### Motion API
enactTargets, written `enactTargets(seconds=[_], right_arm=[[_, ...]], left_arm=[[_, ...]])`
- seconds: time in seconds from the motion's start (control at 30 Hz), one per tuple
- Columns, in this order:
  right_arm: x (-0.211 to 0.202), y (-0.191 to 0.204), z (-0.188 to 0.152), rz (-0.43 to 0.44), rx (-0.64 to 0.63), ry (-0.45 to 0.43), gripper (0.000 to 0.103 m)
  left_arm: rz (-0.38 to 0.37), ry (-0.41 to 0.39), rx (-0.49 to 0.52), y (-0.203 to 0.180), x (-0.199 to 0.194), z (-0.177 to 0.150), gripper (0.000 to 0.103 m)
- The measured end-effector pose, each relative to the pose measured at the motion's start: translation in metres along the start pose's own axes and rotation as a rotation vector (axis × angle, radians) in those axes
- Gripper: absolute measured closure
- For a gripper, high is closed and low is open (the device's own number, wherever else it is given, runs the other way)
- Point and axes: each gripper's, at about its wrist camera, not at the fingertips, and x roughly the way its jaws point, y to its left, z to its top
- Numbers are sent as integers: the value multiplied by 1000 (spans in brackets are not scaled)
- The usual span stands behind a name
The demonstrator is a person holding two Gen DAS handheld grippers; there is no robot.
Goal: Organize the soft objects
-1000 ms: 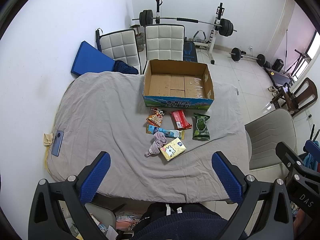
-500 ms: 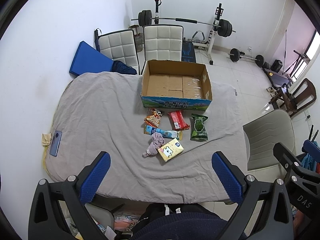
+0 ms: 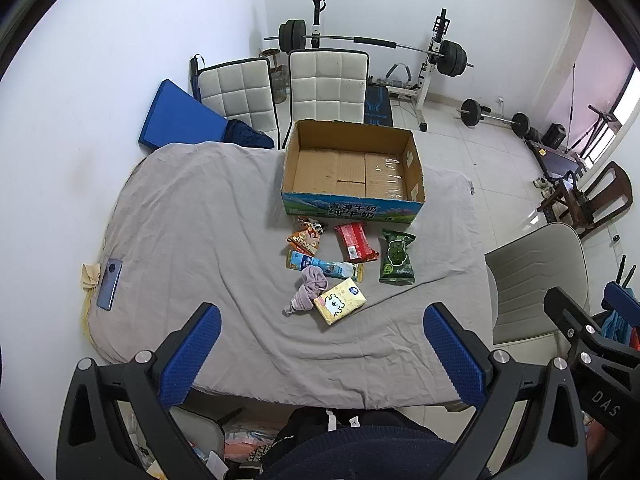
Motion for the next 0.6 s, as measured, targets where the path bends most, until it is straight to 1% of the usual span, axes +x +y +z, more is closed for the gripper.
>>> enactTargets(seconds=[0.37, 0.5, 0.6], right_arm=[[7, -1, 4, 6, -15, 6, 0], [18, -3, 7, 10, -10, 17, 0], [42, -6, 13, 21, 10, 53, 0]], left_arm=[[-3, 9, -11, 2, 6, 0, 0], [-6, 10, -27, 4, 21, 6, 0], [-3, 22, -46, 9, 47, 17, 0]])
